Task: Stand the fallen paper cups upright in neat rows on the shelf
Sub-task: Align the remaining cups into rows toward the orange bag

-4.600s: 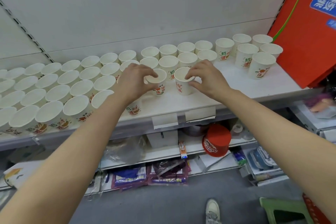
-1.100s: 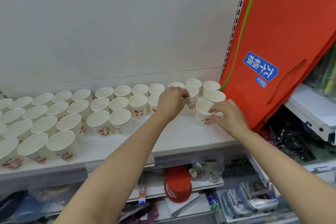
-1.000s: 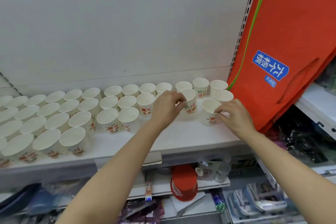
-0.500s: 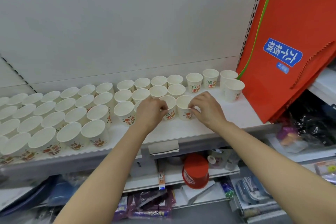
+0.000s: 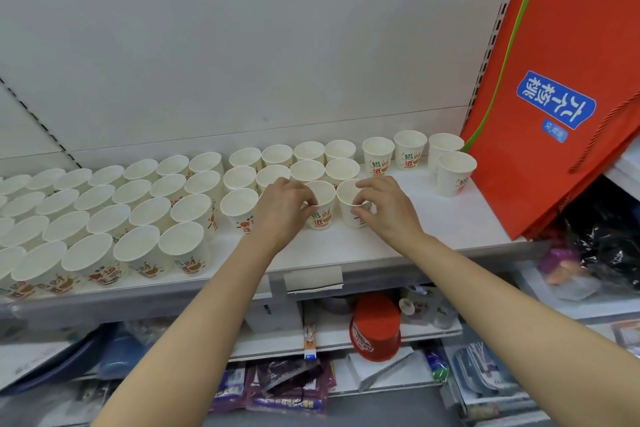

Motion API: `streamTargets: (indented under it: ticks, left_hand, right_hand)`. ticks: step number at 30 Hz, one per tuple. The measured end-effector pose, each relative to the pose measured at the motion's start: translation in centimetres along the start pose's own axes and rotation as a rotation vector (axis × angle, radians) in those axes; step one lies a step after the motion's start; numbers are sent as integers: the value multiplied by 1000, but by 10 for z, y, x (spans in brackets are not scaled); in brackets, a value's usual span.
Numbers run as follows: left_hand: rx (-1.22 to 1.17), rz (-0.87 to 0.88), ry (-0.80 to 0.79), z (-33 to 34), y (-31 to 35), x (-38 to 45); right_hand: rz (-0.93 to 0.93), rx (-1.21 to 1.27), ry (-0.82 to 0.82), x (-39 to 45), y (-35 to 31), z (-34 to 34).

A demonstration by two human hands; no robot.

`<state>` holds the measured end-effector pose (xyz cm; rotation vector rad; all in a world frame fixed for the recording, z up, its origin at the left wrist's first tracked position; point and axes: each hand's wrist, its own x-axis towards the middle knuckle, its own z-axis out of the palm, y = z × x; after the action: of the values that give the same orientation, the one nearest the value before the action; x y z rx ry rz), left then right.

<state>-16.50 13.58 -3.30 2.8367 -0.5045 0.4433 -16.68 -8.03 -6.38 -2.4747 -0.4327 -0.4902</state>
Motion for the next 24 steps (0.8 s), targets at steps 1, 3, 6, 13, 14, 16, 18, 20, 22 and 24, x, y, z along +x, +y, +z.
streamTargets:
  ticks: [1,3,6,13,14,16,18,20,22,24]
  left_hand:
    - [-2,-2,0,2,-2,-1]
    - [-11,-15,5,4,-4,-3]
    - [-19,-38,11,4,-4,-3]
    - [-23,-76,49,-5,-27,-15]
    - [-10,-115,30,-8,-33,-20]
    - [35,-176,-30,-11,-46,-31]
    - [51,-206,-62,-12,-57,-42]
    - [14,-233,-31,-15,-63,-47]
    - [-15,-269,45,-18,-66,-46]
    - [0,-283,78,-22,-69,-44]
  right_hand:
    - [-4,-4,13,-1,2,2]
    - [-3,8,38,-1,4,4]
    - [0,37,55,2,4,8]
    - [10,30,101,1,-3,16]
    - [14,35,109,0,-2,17]
    - [47,74,92,-3,-2,18]
    - [85,112,48,-7,-6,20]
    - [119,154,26,-9,-12,22]
    - [154,229,33,-7,-14,25]
    - [191,270,34,-7,-14,30]
